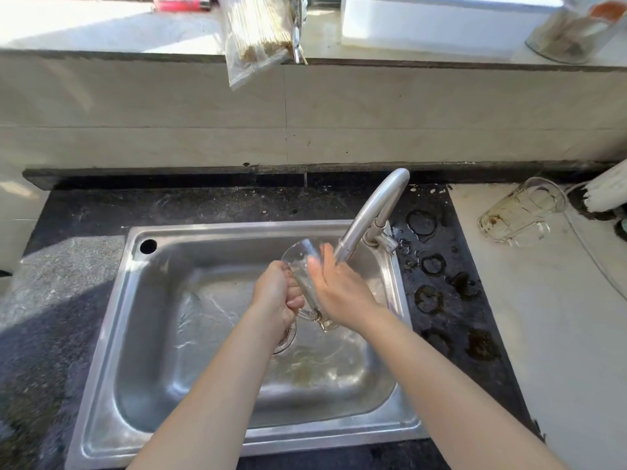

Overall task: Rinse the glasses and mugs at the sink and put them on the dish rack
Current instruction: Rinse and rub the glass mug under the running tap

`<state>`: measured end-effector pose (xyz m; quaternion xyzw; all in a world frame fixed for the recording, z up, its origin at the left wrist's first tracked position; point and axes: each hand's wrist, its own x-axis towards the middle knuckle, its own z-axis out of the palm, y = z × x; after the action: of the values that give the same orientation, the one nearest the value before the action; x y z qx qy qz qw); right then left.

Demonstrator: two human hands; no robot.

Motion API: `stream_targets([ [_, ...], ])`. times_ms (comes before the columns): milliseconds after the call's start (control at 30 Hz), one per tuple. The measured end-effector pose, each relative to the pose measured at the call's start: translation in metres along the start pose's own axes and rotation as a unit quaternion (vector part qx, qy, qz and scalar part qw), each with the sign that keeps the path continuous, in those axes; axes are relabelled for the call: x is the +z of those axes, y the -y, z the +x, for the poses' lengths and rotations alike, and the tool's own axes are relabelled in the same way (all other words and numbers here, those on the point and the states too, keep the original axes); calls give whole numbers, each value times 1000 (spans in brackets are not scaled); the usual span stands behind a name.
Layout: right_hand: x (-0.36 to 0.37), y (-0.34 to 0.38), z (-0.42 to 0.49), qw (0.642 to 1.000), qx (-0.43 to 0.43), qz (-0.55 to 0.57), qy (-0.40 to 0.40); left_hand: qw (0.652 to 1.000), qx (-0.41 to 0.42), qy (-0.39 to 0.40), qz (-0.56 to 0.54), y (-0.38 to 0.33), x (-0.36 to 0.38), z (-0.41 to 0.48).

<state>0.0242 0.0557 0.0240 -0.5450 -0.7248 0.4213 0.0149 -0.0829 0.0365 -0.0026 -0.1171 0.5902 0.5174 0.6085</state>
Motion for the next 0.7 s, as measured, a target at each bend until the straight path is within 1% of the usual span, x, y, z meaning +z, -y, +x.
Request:
stream_targets([
  [33, -1, 2, 4, 1000, 4, 12, -3, 1000, 8, 4, 15, -1, 1, -3],
  [67, -4, 6, 9, 996, 45, 79, -1, 999, 18, 7, 28, -2, 1, -5],
  [100, -6, 7, 17, 975, 107, 193, 10, 999, 27, 8, 36, -3, 0, -7],
  [133, -8, 7, 22, 943, 155, 293, 28, 999, 35, 7, 37, -5, -1, -8],
  [167, -8, 8, 21, 929, 174, 325, 37, 999, 42, 4, 35, -6, -3, -9],
  [200, -6, 8, 16, 938, 158, 306, 37, 998, 47, 1, 28, -8, -4, -8],
  [233, -1, 8, 9, 971, 105, 216, 22, 998, 51, -4, 19, -11, -6, -8],
  [267, 6, 6, -1, 993, 41, 112, -25, 998, 55, -10, 11, -14, -8, -7],
  [300, 11, 3, -9, 997, -14, 36, -61, 998, 57, -12, 10, -17, -9, -6],
  [333, 15, 2, -11, 996, -40, 32, -79, 998, 59, -11, 18, -19, -10, -7],
  [367, 16, 3, -9, 994, -49, 54, -80, 997, 61, -6, 37, -20, -9, -8],
  [400, 15, 8, -3, 992, -36, 91, -75, 996, 62, 0, 58, -21, -8, -10],
  [433, 10, 13, 5, 987, -3, 148, -56, 995, 62, 7, 76, -20, -7, -11],
  [467, 3, 19, 10, 972, 34, 232, -28, 994, 62, 12, 85, -20, -6, -13],
  [500, -5, 22, 13, 946, 70, 315, 15, 995, 59, 14, 83, -20, -6, -15],
  [533, -11, 19, 13, 928, 83, 358, 66, 996, 55, 15, 74, -20, -7, -16],
  [567, -17, 13, 12, 925, 84, 353, 113, 997, 48, 15, 58, -21, -7, -15],
  [600, -20, 6, 9, 926, 85, 339, 145, 999, 36, 14, 35, -22, -8, -15],
  [633, -22, -2, 6, 918, 85, 346, 173, 1000, 21, 12, 5, -23, -10, -13],
  [667, -20, -13, 4, 892, 99, 392, 203, 999, 5, 11, -30, -24, -12, -11],
  [700, -18, -20, -2, 852, 120, 458, 224, 998, -11, 11, -63, -24, -13, -9],
])
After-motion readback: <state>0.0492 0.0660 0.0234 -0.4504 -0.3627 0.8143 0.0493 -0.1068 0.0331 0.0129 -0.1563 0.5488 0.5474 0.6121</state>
